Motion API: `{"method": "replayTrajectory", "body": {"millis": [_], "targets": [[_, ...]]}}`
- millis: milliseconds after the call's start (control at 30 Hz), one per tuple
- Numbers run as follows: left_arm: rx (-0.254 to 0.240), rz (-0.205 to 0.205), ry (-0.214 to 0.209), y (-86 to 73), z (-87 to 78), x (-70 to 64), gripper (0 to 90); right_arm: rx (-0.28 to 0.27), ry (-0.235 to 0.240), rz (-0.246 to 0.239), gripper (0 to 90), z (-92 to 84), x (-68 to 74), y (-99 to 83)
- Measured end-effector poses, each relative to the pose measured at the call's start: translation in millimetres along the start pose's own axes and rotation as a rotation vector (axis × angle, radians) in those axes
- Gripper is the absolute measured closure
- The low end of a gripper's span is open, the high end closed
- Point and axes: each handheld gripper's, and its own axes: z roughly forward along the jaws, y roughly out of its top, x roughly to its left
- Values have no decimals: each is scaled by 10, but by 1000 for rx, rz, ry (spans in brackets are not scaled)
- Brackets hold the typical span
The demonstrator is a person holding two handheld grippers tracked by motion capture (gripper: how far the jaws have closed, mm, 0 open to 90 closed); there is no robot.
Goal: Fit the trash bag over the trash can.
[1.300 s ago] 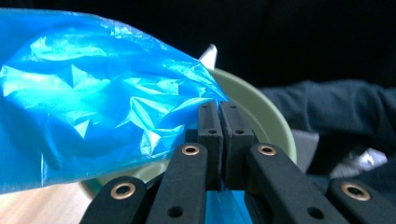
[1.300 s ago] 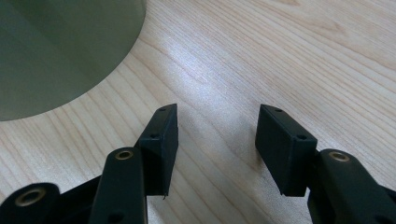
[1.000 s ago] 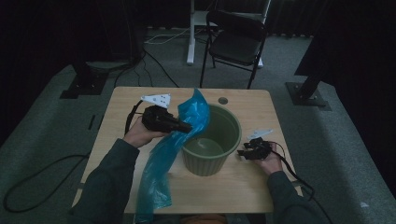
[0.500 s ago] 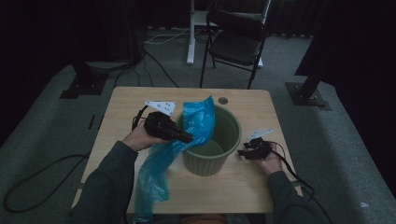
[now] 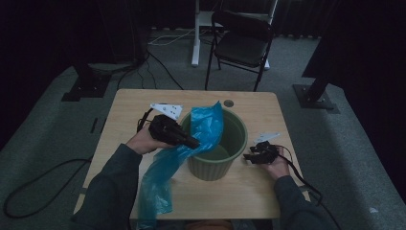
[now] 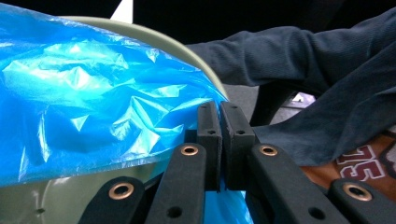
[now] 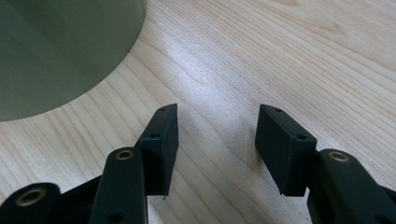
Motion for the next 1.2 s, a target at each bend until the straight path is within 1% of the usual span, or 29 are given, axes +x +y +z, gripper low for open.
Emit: {"method": "replayTrajectory", "body": {"millis": [67, 133, 233, 333, 433, 500, 533, 567, 600, 633, 667, 700, 767, 800, 833, 867, 933, 967, 1000, 1067, 1167, 1200], "targets": [[8, -4, 19, -4, 10, 17, 866, 1, 0, 1, 486, -1, 2, 0], [13, -16, 42, -9, 10, 45, 860, 1, 0, 1, 486, -1, 2, 0], [24, -42, 58, -28, 22, 105, 856, 1, 0, 0, 486, -1, 2, 0], [39, -61, 97, -29, 49, 153, 847, 1, -1, 0, 486, -1, 2, 0], [60, -69, 106, -24, 90, 193, 847, 1, -2, -1, 486, -1, 2, 0], [86, -63, 124, 0, 125, 211, 842, 1, -1, -1, 486, -1, 2, 0], [93, -61, 135, 15, 134, 216, 841, 1, -1, -1, 486, -1, 2, 0], [93, -61, 135, 15, 134, 216, 840, 1, -1, -1, 486, -1, 2, 0], [96, -59, 162, 69, 150, 237, 840, 1, -1, -1, 486, -1, 1, 1], [96, -59, 162, 69, 150, 237, 841, 1, -1, -1, 486, -1, 1, 1], [90, -57, 185, 130, 162, 267, 841, 3, -2, -1, 486, -2, 2, 1], [90, -57, 185, 130, 162, 267, 841, 3, -2, -1, 486, -2, 2, 1], [100, -65, 233, 187, 183, 313, 839, 4, -2, -3, 486, -3, 1, 0], [103, -69, 242, 196, 188, 328, 832, 4, -1, -2, 486, -4, 1, -1], [103, -69, 242, 196, 188, 328, 821, 4, -1, -2, 486, -4, 1, -1], [125, -81, 272, 217, 222, 368, 805, 3, 0, -3, 486, -5, -1, -2], [142, -84, 273, 220, 261, 387, 787, 3, -1, -3, 486, -5, -2, -2], [155, -85, 287, 220, 285, 393, 773, 4, 0, -3, 486, -5, -2, -2], [158, -87, 293, 219, 295, 397, 751, 4, 0, -4, 486, -6, -3, -2], [150, -91, 310, 218, 295, 393, 708, 4, 0, -4, 486, -7, -5, -4], [140, -86, 314, 222, 271, 380, 660, 4, -1, -5, 486, -8, -6, -4], [119, -87, 323, 229, 235, 353, 638, 3, 0, -5, 486, -8, -8, -6]]}}
